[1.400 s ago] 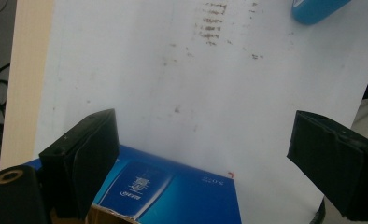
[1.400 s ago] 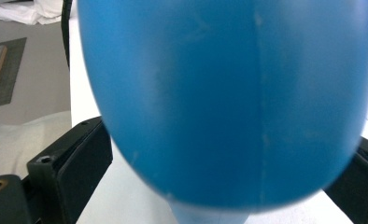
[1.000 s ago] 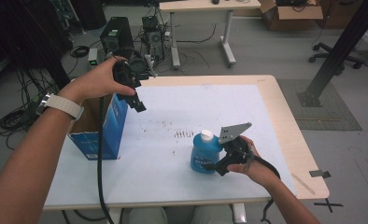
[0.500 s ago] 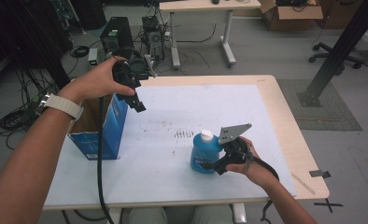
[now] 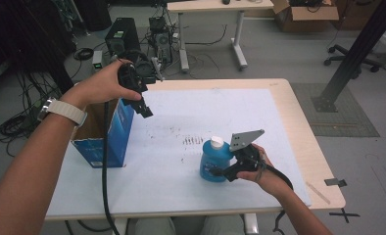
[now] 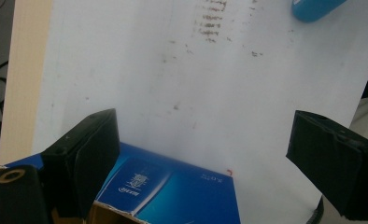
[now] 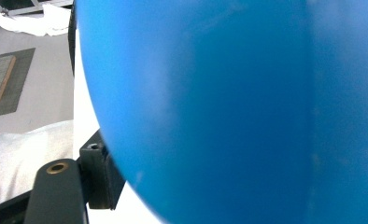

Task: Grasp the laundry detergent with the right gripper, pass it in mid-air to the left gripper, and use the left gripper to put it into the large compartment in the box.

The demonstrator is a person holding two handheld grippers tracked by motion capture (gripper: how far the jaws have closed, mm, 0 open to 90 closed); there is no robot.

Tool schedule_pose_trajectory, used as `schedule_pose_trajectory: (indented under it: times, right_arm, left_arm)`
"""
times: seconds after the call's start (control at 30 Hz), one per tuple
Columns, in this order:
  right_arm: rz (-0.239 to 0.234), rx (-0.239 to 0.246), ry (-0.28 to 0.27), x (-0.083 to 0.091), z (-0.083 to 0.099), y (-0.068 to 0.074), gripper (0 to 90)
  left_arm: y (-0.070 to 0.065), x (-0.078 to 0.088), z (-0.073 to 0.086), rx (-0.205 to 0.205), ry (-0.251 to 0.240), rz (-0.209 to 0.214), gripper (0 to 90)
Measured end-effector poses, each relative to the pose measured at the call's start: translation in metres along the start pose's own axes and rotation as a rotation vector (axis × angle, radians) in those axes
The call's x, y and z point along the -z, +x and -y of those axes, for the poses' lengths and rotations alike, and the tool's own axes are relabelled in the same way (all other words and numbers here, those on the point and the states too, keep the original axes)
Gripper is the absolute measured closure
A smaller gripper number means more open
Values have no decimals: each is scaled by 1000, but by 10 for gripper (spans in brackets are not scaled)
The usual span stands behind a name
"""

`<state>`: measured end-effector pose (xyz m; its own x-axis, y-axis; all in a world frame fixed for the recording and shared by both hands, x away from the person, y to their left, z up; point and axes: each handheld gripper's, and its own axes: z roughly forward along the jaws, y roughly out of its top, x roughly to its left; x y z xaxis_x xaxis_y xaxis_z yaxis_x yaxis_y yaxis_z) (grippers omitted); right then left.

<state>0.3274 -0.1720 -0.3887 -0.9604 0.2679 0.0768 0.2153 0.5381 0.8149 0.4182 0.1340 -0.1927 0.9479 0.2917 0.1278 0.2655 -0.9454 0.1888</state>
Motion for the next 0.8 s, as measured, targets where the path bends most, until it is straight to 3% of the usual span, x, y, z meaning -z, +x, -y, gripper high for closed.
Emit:
schedule_pose_trajectory:
  times: [0.47,0.8]
  right_arm:
    - [10,10,-8,0,0,0,380]
    - [17,10,-10,1,0,0,413]
  left_arm:
    - [0,0,1,2,-3,-2,105]
    - [0,-2,3,6,-5,0,105]
